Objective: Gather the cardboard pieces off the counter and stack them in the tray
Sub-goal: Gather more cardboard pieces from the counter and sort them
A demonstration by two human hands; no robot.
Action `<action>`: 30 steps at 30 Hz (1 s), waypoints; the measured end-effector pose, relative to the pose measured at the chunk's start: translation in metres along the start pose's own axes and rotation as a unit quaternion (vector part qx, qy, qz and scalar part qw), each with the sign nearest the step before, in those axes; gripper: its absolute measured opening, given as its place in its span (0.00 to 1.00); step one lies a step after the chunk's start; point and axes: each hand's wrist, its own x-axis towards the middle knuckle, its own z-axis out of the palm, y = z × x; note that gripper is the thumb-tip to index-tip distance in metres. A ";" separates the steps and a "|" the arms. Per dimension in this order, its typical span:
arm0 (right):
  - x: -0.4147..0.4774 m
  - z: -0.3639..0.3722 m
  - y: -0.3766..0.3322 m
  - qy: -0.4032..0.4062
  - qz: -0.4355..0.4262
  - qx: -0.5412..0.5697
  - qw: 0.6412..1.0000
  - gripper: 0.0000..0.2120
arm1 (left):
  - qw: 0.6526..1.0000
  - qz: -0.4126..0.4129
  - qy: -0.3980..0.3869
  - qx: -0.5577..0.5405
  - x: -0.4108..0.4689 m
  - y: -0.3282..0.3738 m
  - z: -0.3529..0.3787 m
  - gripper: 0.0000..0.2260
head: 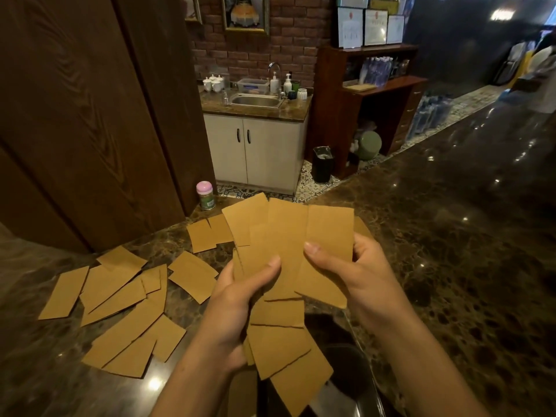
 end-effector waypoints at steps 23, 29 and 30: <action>-0.006 0.000 0.007 0.033 -0.041 -0.048 0.997 0.06 | 0.994 0.060 0.031 0.086 0.005 -0.004 -0.005 0.23; 0.002 -0.009 0.008 0.051 -0.041 -0.064 0.996 0.09 | 0.994 0.048 0.014 0.099 0.005 -0.010 -0.011 0.25; 0.004 -0.012 0.004 0.050 -0.043 -0.072 0.995 0.09 | 0.993 0.047 0.007 0.108 0.004 -0.010 -0.012 0.25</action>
